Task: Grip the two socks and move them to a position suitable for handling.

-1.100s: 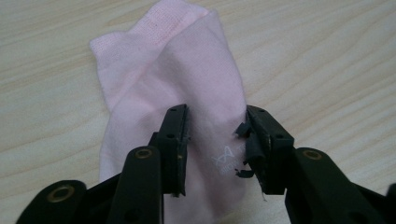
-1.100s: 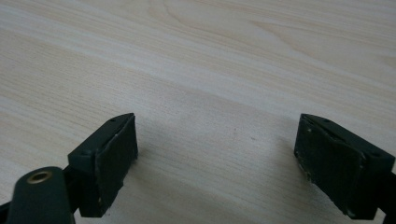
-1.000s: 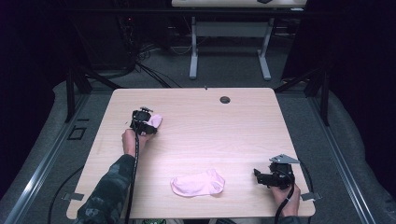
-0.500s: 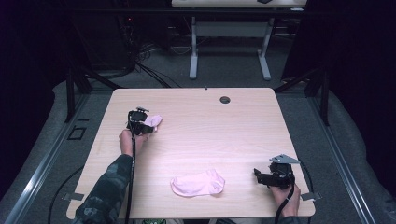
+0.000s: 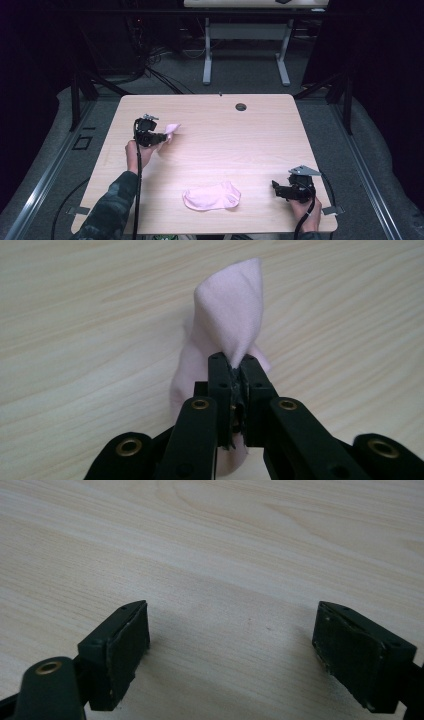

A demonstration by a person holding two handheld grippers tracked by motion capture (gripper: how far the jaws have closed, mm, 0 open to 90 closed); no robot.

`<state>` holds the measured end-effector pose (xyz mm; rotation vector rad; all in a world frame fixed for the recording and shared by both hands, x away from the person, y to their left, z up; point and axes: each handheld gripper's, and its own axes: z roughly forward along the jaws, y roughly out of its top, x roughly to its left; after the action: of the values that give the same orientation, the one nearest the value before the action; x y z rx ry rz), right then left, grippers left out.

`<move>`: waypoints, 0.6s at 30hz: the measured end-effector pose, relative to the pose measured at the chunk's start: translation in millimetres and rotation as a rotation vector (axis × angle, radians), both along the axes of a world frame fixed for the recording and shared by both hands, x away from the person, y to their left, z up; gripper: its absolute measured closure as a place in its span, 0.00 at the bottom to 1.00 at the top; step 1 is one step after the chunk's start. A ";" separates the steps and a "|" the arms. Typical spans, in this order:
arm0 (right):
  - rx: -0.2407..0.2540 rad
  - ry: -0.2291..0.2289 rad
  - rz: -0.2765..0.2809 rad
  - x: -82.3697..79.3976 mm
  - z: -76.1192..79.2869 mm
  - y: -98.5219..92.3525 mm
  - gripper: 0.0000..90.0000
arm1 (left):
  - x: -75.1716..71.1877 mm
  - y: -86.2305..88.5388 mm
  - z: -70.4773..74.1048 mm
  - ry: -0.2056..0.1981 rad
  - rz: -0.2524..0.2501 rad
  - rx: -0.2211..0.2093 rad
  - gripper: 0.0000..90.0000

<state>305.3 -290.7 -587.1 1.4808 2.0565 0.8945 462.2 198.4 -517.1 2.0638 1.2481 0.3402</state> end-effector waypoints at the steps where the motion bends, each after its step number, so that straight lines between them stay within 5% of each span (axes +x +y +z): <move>1: 0.000 0.000 0.000 0.0 0.0 0.0 0.17 | -3.9 -3.0 4.1 -0.011 -0.020 -0.010 0.96; 8: 0.037 -0.001 -0.008 0.6 0.7 -3.9 0.18 | -32.8 -31.6 20.3 -0.048 -0.137 -0.059 0.96; 18: 0.038 0.004 -0.010 1.6 1.3 -4.2 0.18 | -64.1 -76.7 11.0 0.004 -0.267 -0.099 0.96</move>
<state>306.9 -294.9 -585.8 1.5130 2.0437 0.9324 398.1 121.7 -506.2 2.1127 0.9551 0.1485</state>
